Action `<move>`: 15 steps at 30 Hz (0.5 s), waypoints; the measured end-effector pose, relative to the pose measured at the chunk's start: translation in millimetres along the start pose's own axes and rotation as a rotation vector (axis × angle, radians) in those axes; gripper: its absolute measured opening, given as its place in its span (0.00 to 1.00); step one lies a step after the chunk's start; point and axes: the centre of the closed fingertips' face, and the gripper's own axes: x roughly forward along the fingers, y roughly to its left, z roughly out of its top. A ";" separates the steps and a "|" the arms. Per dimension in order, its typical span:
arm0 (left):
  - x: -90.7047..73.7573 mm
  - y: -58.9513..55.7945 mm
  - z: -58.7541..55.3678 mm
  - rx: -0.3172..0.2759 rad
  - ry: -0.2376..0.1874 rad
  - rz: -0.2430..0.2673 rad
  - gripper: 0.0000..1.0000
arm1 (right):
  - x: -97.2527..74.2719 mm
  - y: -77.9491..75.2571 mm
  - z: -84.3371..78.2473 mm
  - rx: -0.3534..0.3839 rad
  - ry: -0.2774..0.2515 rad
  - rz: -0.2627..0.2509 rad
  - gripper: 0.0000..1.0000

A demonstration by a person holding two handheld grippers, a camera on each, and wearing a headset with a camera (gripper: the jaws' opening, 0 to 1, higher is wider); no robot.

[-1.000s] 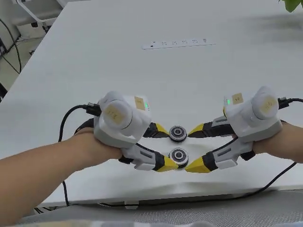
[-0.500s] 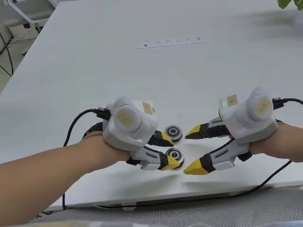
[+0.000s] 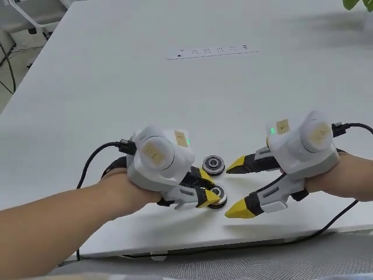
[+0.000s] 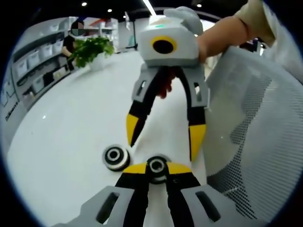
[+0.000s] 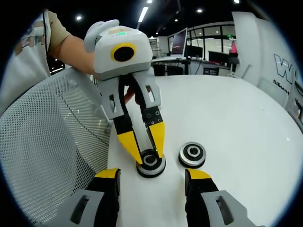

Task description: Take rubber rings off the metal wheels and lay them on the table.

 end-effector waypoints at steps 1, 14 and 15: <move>0.0 0.5 0.9 0.001 -0.007 0.004 0.14 | 0.8 0.3 0.1 -0.002 0.001 0.001 0.53; 0.1 -0.5 0.8 -0.006 -0.023 0.028 0.14 | 13.6 -0.5 -0.8 -0.029 0.021 0.012 0.41; 0.1 -0.6 0.8 -0.005 -0.022 0.029 0.14 | 15.1 0.1 -0.3 -0.025 0.020 0.014 0.40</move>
